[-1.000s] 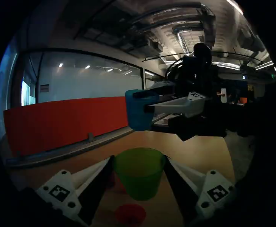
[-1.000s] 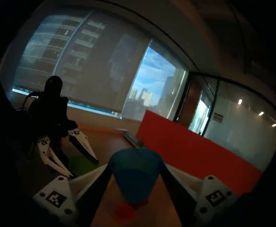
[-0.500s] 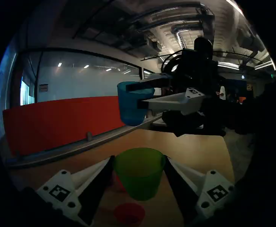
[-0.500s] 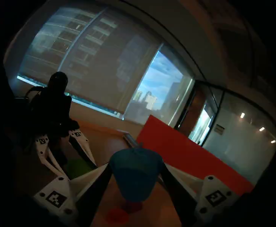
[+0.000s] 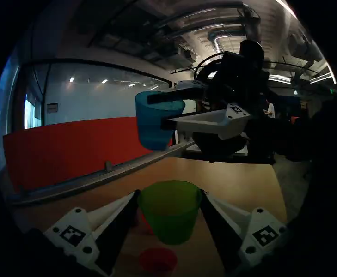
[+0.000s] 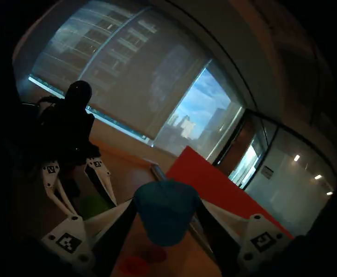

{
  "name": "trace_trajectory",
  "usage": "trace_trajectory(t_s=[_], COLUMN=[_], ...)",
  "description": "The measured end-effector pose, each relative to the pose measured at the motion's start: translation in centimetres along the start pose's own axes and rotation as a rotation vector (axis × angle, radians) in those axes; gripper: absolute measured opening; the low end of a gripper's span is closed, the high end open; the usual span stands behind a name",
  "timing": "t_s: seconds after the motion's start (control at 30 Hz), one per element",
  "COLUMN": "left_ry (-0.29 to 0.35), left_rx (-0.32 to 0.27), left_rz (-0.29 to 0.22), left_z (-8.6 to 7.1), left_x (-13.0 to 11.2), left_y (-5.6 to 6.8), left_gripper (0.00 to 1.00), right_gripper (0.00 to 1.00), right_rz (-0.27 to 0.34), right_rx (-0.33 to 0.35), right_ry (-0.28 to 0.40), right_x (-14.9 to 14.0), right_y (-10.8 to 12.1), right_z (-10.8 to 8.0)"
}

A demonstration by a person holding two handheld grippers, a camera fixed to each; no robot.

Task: Pour water

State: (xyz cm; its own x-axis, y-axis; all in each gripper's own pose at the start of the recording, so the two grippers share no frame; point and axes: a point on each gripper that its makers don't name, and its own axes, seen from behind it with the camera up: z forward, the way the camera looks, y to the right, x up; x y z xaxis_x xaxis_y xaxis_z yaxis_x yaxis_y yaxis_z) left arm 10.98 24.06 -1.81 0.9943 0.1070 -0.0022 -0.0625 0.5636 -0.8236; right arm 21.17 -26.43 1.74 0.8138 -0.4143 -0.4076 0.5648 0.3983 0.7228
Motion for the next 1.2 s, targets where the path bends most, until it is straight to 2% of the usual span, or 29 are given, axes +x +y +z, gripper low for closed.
trace_trajectory(t_s=[1.2], left_ry=[0.003], left_rx=[-0.01], left_rz=[0.013], left_z=[0.1], left_x=[0.0], left_y=[0.0], left_gripper=[0.9], right_gripper=[0.91], right_rz=[-0.239], right_rx=[-0.019], right_ry=[0.002], right_x=[2.3], right_y=[0.2], right_z=[1.2])
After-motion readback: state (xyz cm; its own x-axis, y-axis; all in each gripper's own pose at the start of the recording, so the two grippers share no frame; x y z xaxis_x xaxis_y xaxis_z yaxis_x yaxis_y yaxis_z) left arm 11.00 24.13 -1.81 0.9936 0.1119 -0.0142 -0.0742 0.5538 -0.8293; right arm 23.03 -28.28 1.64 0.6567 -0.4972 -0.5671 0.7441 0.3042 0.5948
